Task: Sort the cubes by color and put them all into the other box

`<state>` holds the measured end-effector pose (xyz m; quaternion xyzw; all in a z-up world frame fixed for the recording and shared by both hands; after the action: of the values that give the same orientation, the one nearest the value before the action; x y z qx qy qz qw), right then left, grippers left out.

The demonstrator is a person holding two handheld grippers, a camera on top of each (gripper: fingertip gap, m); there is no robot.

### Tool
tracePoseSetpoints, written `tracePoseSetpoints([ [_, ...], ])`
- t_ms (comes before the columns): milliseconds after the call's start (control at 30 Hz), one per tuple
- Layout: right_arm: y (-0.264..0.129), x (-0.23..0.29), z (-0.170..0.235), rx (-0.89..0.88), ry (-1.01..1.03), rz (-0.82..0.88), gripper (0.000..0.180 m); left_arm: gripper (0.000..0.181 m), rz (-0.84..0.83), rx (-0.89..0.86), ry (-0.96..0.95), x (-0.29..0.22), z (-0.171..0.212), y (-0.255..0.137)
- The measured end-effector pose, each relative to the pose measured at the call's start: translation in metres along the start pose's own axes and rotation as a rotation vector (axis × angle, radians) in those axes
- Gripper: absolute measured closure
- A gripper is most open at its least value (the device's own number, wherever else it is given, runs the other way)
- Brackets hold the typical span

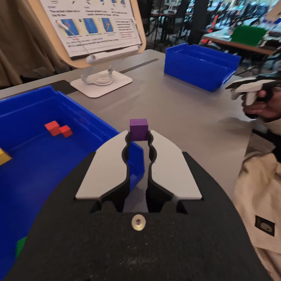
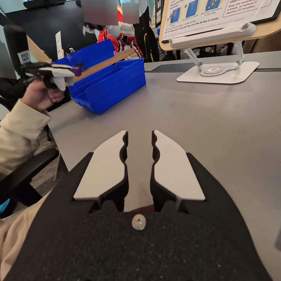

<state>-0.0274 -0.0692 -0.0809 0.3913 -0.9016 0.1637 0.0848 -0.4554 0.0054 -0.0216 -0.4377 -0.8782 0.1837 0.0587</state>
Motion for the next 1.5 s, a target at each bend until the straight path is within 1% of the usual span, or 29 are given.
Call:
tracePoseSetpoints([
  [67, 0.004, 0.001, 0.0, 0.001, 0.031, -0.031, 0.15, 0.16, 0.073, -0.045, -0.01, -0.008, 0.004, 0.004],
  [133, 0.013, 0.008, -0.004, -0.006, 0.126, -0.158, 0.15, 0.16, 0.195, -0.108, 0.008, -0.02, -0.002, 0.012],
  [200, 0.029, 0.019, -0.014, 0.021, 0.3, -0.368, 0.146, 0.16, 0.315, -0.18, 0.066, -0.035, -0.014, 0.027],
  [267, 0.048, 0.03, -0.026, 0.073, 0.551, -0.637, 0.141, 0.16, 0.414, -0.203, 0.161, -0.055, -0.026, 0.05],
  [333, 0.067, 0.04, -0.036, 0.107, 0.802, -0.866, 0.141, 0.16, 0.47, -0.203, 0.268, -0.077, -0.037, 0.076],
  [367, 0.077, 0.044, -0.039, 0.129, 0.881, -0.933, 0.141, 0.16, 0.484, -0.191, 0.317, -0.087, -0.04, 0.089],
  [400, 0.086, 0.048, -0.039, 0.157, 0.915, -0.962, 0.141, 0.159, 0.508, -0.174, 0.365, -0.098, -0.042, 0.101],
  [467, 0.101, 0.052, -0.037, 0.192, 0.931, -0.959, 0.135, 0.159, 0.546, -0.141, 0.449, -0.119, -0.043, 0.121],
  [567, 0.109, 0.05, -0.032, 0.195, 0.974, -0.976, 0.138, 0.159, 0.547, -0.078, 0.535, -0.138, -0.04, 0.143],
  [600, 0.109, 0.048, -0.029, 0.194, 0.967, -0.964, 0.142, 0.159, 0.549, -0.064, 0.551, -0.142, -0.038, 0.147],
  [667, 0.109, 0.041, -0.024, 0.162, 0.958, -0.932, 0.157, 0.159, 0.541, -0.044, 0.56, -0.146, -0.034, 0.154],
  [767, 0.106, 0.035, -0.014, 0.158, 0.935, -0.889, 0.157, 0.159, 0.513, 0.021, 0.519, -0.15, -0.026, 0.158],
  [800, 0.103, 0.033, -0.012, 0.145, 0.924, -0.873, 0.157, 0.155, 0.507, 0.038, 0.478, -0.151, -0.025, 0.155],
  [833, 0.099, 0.031, -0.01, 0.135, 0.909, -0.855, 0.157, 0.142, 0.507, 0.046, 0.427, -0.152, -0.023, 0.15],
  [867, 0.093, 0.029, -0.007, 0.127, 0.885, -0.836, 0.157, 0.124, 0.5, 0.042, 0.359, -0.152, -0.022, 0.143],
  [900, 0.085, 0.026, -0.005, 0.111, 0.846, -0.807, 0.157, 0.115, 0.485, 0.028, 0.279, -0.153, -0.02, 0.134],
  [967, 0.067, 0.022, -0.001, 0.092, 0.734, -0.727, 0.157, 0.109, 0.449, -0.022, 0.104, -0.155, -0.011, 0.116],
  [1067, 0.036, 0.018, 0.004, 0.059, 0.527, -0.558, 0.157, 0.112, 0.357, -0.089, -0.148, -0.157, 0.011, 0.096],
  [1133, 0.018, 0.016, 0.005, 0.036, 0.399, -0.443, 0.157, 0.114, 0.308, -0.085, -0.218, -0.159, 0.029, 0.088],
  [1233, 0.001, 0.015, 0.005, 0.013, 0.285, -0.33, 0.157, 0.115, 0.316, -0.063, -0.216, -0.161, 0.044, 0.084],
  [1300, -0.006, 0.014, 0.001, 0.0, 0.239, -0.287, 0.157, 0.115, 0.32, -0.054, -0.197, -0.161, 0.044, 0.084],
  [1367, -0.02, 0.008, -0.014, -0.036, 0.153, -0.227, 0.157, 0.116, 0.327, -0.058, -0.181, -0.163, 0.042, 0.085],
  [1400, -0.035, -0.002, -0.028, -0.068, 0.073, -0.132, 0.157, 0.116, 0.327, -0.054, -0.17, -0.164, 0.041, 0.085],
  [1467, -0.078, -0.041, -0.066, -0.134, -0.054, 0.207, 0.157, 0.116, 0.312, -0.037, -0.132, -0.167, 0.042, 0.085],
  [1500, -0.1, -0.061, -0.085, -0.147, -0.101, 0.325, 0.157, 0.117, 0.298, -0.027, -0.102, -0.169, 0.043, 0.085],
])
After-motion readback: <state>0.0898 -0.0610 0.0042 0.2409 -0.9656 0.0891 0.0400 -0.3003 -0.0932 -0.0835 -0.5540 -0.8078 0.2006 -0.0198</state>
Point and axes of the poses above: each gripper's, where its closed fingertips meet, y out along the fingers, z out of its underside, x = y × z across the jaws, the point moved 7 cm from there along -y, back along the fingers, and after that the axes turned 4 degrees about x, right-handed, at the moved point
